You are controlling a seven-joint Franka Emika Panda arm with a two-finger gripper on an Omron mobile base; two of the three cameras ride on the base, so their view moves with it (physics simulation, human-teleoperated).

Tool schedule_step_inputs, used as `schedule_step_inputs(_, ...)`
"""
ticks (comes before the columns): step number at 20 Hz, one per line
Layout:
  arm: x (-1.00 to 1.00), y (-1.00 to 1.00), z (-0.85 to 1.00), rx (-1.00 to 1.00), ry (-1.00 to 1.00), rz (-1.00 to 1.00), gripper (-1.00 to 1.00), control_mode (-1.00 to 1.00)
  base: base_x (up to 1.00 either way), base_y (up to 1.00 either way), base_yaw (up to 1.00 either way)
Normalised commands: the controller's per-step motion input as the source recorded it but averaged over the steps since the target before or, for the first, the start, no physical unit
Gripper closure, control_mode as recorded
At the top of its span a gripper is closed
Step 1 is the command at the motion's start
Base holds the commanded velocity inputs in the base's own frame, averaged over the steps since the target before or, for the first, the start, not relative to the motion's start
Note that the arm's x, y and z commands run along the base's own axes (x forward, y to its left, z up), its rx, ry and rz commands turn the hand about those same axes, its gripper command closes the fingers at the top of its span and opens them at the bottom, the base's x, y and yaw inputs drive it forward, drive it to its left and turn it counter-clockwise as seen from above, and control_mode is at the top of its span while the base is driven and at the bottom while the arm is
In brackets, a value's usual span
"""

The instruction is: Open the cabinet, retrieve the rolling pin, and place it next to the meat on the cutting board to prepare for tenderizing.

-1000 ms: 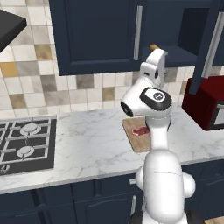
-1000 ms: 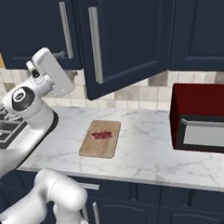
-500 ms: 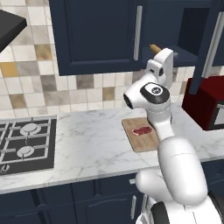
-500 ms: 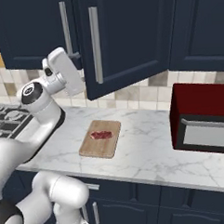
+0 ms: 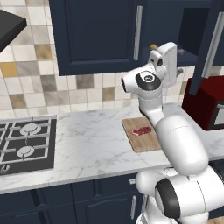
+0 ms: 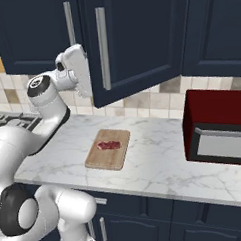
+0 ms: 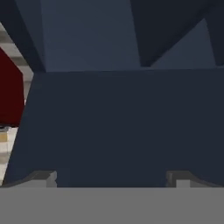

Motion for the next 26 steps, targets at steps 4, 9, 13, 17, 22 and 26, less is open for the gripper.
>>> schedule_step_inputs(4, -0.06, -0.73, 0.00, 0.10, -0.01, -0.16, -1.00, -1.00, 0.00, 0.00, 0.00)
schedule_step_inputs(9, -0.32, -0.89, -0.15, 0.12, -0.09, -0.14, -1.00, -1.00, 0.00, 0.00, 0.00)
schedule_step_inputs(13, -0.56, -0.97, -0.23, 0.09, -0.19, -0.15, -1.00, -1.00, 0.00, 0.00, 0.00)
schedule_step_inputs(17, -0.58, -1.00, -0.20, 0.07, -0.25, -0.10, -1.00, -1.00, 0.00, 0.00, 0.00)
schedule_step_inputs(22, -0.16, -0.92, -0.06, 0.05, -0.17, -0.06, -1.00, -1.00, 0.00, 0.00, 0.00)
schedule_step_inputs(26, 0.25, -0.72, -0.10, 0.07, -0.05, 0.01, -1.00, -1.00, 0.00, 0.00, 0.00)
